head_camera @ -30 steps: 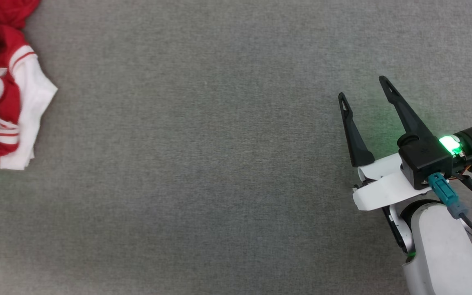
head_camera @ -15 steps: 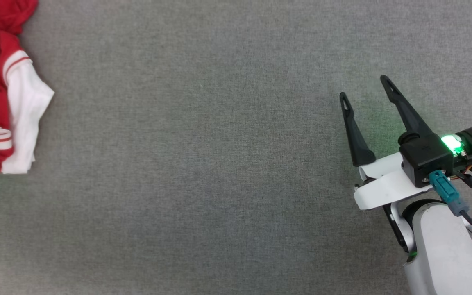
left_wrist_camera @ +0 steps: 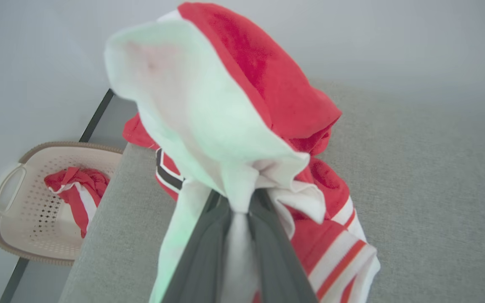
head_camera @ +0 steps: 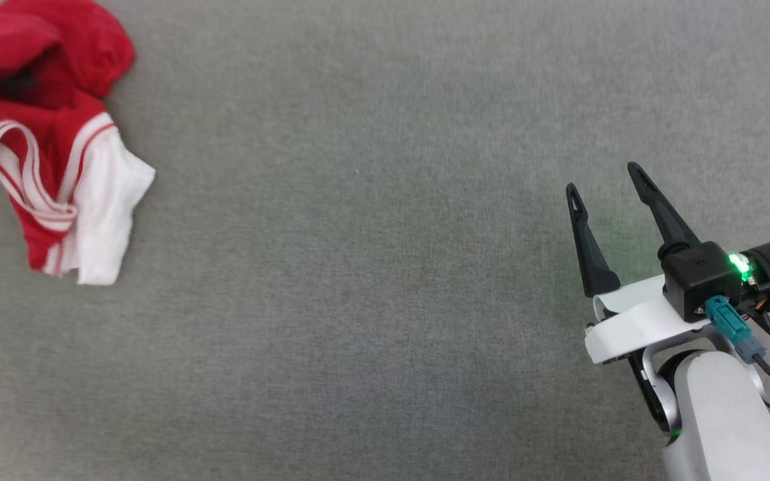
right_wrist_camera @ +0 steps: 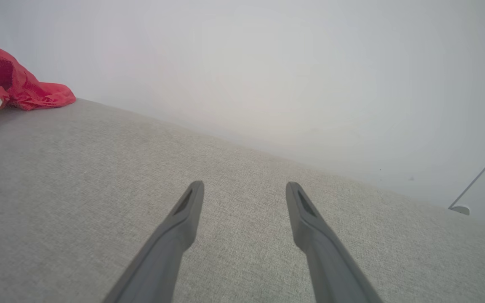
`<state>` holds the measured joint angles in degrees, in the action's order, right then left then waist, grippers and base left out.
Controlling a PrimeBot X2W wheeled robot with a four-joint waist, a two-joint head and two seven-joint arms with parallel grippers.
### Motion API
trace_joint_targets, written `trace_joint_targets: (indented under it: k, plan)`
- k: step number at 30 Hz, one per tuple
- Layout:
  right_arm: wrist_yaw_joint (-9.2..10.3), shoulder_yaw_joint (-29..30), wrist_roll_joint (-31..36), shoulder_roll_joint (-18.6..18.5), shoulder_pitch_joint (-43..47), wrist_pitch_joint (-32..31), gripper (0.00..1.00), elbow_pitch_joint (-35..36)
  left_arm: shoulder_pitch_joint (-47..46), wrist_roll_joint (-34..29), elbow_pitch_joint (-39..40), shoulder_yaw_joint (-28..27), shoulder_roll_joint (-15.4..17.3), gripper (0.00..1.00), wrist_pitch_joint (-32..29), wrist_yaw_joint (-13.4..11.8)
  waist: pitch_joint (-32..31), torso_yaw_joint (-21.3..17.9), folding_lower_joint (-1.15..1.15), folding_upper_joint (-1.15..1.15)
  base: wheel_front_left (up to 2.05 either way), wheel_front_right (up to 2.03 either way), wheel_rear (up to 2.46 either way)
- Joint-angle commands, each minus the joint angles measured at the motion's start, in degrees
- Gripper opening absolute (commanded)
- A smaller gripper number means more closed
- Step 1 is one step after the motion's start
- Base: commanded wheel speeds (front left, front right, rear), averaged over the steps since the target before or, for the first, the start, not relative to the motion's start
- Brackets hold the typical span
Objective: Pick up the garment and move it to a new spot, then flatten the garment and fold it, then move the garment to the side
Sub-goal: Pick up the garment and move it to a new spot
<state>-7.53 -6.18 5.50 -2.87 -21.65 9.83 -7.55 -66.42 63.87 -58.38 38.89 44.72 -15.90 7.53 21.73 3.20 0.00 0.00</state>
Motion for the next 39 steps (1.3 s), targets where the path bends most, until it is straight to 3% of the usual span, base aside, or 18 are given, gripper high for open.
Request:
trace_joint_targets:
  k: [1, 11, 19, 27, 39]
  plan:
    - [0.08, 0.2, -0.4, 0.0, 0.5, 0.6, 1.00, -0.7, -1.1, -0.6, 0.2, 0.2, 1.1, 0.00, 1.1, -0.1, -3.3, 1.3, 0.00, 0.00, 0.00, 0.00, 0.00]
    - [0.08, 1.5, -2.3, 0.0, 2.1, 2.6, 1.00, -4.3, -4.6, -1.5, 5.1, 1.4, 3.9, 0.00, 4.3, -0.1, -9.6, 2.1, 0.00, 0.00, 0.00, 0.00, 0.00]
    - [0.08, 3.9, -3.0, 0.0, 3.8, 3.9, 1.00, -5.4, -7.5, -3.0, 10.4, 2.4, 5.5, 0.00, 3.6, -0.3, -13.1, 2.0, 0.00, 0.00, 0.00, 0.00, 0.00]
    - [0.08, 7.8, -2.2, 0.0, 4.9, 4.5, 1.00, -5.7, -6.6, -2.1, 20.1, 2.4, 6.3, 0.00, 0.8, -3.0, -15.2, 0.8, 0.00, 0.00, 0.00, 0.00, 0.00]
    - [0.08, 13.3, -0.9, 0.0, 5.4, 5.1, 1.00, -6.0, -1.9, 1.4, 37.4, 1.7, 8.5, 0.00, -3.8, -10.3, -15.8, -4.8, 0.00, 0.00, 0.00, 0.00, 0.00]
